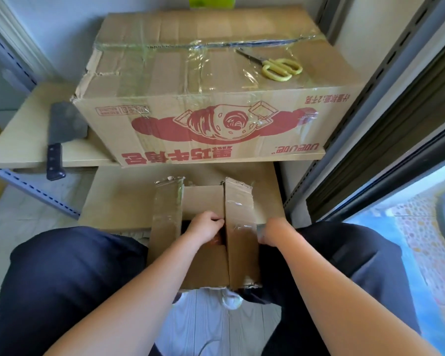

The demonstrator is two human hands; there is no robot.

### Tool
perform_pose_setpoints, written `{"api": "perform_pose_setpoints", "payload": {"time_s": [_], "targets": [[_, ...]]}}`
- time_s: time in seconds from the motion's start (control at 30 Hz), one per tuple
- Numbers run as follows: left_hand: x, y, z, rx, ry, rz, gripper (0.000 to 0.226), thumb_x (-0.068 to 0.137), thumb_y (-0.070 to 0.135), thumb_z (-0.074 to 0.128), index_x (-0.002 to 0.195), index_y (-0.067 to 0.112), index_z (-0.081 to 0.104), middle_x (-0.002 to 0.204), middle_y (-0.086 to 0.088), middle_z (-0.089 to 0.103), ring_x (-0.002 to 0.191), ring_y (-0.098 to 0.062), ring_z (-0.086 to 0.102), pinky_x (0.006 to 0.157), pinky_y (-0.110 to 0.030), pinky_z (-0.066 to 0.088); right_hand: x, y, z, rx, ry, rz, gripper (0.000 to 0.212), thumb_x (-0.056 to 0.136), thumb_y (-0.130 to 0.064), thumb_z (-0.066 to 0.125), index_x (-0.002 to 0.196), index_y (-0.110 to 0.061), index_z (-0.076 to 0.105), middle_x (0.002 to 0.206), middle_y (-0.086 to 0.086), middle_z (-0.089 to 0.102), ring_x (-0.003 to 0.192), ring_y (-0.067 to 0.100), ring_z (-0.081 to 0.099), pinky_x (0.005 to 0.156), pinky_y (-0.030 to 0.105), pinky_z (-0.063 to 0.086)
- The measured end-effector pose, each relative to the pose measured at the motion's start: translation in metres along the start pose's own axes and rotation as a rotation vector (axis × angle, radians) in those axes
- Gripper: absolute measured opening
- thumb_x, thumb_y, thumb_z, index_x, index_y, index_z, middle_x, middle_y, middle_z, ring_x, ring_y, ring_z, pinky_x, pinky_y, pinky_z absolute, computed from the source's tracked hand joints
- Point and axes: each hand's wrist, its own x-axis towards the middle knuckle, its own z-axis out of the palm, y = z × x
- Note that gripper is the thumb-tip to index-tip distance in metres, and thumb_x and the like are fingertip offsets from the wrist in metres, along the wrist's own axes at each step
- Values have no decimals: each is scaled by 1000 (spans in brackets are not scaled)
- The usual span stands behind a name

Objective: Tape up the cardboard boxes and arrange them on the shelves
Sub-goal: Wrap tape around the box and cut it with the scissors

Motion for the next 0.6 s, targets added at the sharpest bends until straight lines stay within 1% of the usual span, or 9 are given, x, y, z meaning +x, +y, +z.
{"api": "perform_pose_setpoints", "payload": {"time_s": [0.07,0.13,0.23,0.3,0.37,0.43,0.5,0.57,0.6], "targets": [[-23,32,-21,-23,58,80,22,95,28,53,110,19,66,104,-3,69,94,-23,68,89,-43,56,-26,4,-26,218,130,18,30,96,-21,54,123,-7,61,121,13,61,110,32,60,81,33,49],[-51,72,-42,-79,107,175,17,97,25,50,104,24,66,96,4,70,87,-18,70,85,-43,58,-55,6,-51,274,338,0,25,95,-30,53,108,-13,66,102,6,64,92,26,63,72,29,48],[-89,141,-72,-232,229,313,17,97,18,50,97,21,67,86,2,71,76,-16,71,76,-40,61,-95,1,-97,390,712,-28,27,96,-37,46,84,-21,64,80,-5,62,69,17,60,62,29,52],[-113,183,-93,-406,323,357,16,96,13,52,92,15,68,74,-1,70,59,-14,67,64,-34,61,-131,-10,-136,518,925,-101,25,96,-36,49,79,-25,63,74,-8,64,63,11,62,57,30,56],[-139,216,-115,-658,420,402,13,93,7,55,86,11,65,65,-5,65,48,-14,59,48,-26,53,-171,-24,-177,709,1099,-218,22,96,-29,54,76,-26,61,70,-9,63,60,7,61,52,27,52],[-165,238,-137,-824,601,447,17,88,0,54,79,13,61,66,-12,65,50,-20,56,47,-22,47,-211,-39,-215,811,1235,-353,20,96,-23,55,77,-21,60,73,-8,60,64,5,57,52,21,43],[-185,249,-157,-878,796,460,17,87,-4,48,79,6,59,73,-20,63,55,-29,54,46,-19,44,-239,-54,-245,834,1367,-480,15,96,-23,54,83,-21,61,76,-8,60,68,5,56,56,24,45],[-199,256,-172,-911,926,438,15,90,-2,45,90,-8,59,92,-30,64,77,-40,60,65,-29,50,-256,-71,-272,826,1410,-573,18,96,-24,55,81,-18,61,75,-6,60,69,11,56,60,34,48],[-203,259,-176,-935,931,429,18,92,1,44,95,-10,59,102,-33,63,91,-44,59,76,-37,47,-259,-80,-282,808,1382,-606,20,95,-25,55,79,-17,61,74,-4,60,69,15,56,60,34,45]]}}
